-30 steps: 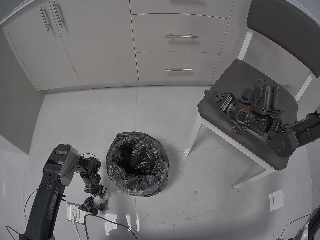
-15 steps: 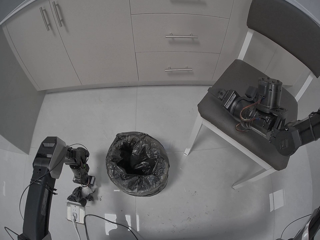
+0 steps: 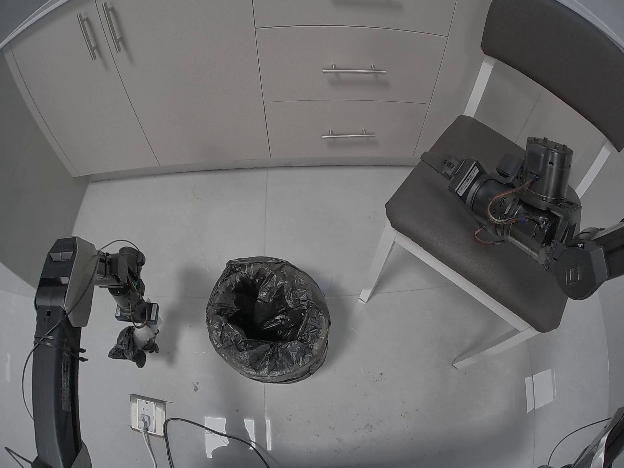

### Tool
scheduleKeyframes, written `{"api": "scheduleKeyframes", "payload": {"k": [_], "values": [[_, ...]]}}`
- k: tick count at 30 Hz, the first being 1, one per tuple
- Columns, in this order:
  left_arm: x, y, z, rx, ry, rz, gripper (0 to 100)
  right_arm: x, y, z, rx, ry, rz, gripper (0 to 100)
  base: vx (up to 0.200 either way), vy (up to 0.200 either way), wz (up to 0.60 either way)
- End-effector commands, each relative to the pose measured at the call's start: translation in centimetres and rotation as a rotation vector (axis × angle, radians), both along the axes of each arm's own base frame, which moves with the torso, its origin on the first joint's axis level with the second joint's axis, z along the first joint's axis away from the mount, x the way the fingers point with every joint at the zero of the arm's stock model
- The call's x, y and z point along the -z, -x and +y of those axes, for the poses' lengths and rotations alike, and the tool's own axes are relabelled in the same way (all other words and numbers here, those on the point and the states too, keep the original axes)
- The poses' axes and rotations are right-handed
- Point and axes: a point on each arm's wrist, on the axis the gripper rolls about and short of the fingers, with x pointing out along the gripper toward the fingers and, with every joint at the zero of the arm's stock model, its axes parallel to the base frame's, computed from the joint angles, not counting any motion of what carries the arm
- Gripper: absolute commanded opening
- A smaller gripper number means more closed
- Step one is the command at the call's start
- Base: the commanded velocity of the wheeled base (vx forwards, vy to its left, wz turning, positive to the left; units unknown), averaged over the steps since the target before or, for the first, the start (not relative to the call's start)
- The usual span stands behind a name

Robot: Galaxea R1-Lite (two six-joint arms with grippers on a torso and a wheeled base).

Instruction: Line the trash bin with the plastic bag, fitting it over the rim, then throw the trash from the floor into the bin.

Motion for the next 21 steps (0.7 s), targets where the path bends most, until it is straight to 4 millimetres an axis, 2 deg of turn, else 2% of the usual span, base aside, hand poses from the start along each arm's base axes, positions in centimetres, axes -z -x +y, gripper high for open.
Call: {"api": "scheduleKeyframes", "payload": {"k": [1,2,3,6,7,8,9,10,12,15,18,19,20,21], "values": [[-4.0,-0.4,0.5,-0.019,-0.031,-0.081,0,-1.5,1.3,-0.5,-0.002,-0.017,-0.041,100,0.0,0.0,0.0],[-5.7,-0.5,0.4,-0.026,-0.045,-0.113,0,-2.0,1.8,-0.7,-0.01,-0.022,-0.052,100,0.0,0.0,0.0],[-5.8,-0.5,0.4,-0.027,-0.047,-0.114,0,-2.1,1.8,-0.7,-0.01,-0.022,-0.053,100,0.0,0.0,0.0],[-9.6,-0.6,-0.6,-0.027,-0.068,-0.19,0,-3.0,2.8,-1.0,-0.045,-0.033,-0.079,100,0.0,0.0,0.0],[-9.6,-0.6,-0.6,-0.027,-0.068,-0.19,0,-3.0,2.8,-1.0,-0.045,-0.033,-0.079,100,0.0,0.0,0.0],[-11.7,-0.5,-1.3,-0.013,-0.072,-0.229,0,-3.4,3.2,-1.2,-0.051,-0.038,-0.092,100,0.0,0.0,0.0],[-12.8,-0.4,-1.6,-0.005,-0.075,-0.248,0,-3.6,3.4,-1.3,-0.053,-0.04,-0.097,100,0.0,0.0,0.0],[-12.9,-0.4,-1.7,-0.004,-0.075,-0.251,0,-3.6,3.4,-1.3,-0.053,-0.04,-0.097,100,0.0,0.0,0.0],[-15.7,-0.2,-3.3,0.025,-0.077,-0.306,0,-3.9,3.7,-1.4,-0.055,-0.044,-0.106,100,0.0,0.0,0.0],[-17.8,0.2,-4.6,0.046,-0.084,-0.338,0,-3.8,3.7,-1.4,-0.055,-0.043,-0.104,100,0.0,0.0,0.0],[-20.1,0.7,-6.9,0.071,-0.098,-0.378,0,-3.6,3.8,-1.4,-0.055,-0.04,-0.097,100,0.0,0.0,0.0],[-20.1,0.8,-7.0,0.073,-0.099,-0.38,0,-3.6,3.8,-1.4,-0.055,-0.04,-0.097,100,0.0,0.0,0.0],[-21.4,1.1,-8.4,0.079,-0.084,-0.411,0,-3.6,3.8,-1.4,-0.055,-0.04,-0.097,100,0.0,0.0,0.0],[-21.6,1.2,-8.7,0.08,-0.082,-0.415,0,-3.6,3.8,-1.4,-0.055,-0.04,-0.097,100,0.0,0.0,0.0]]}}
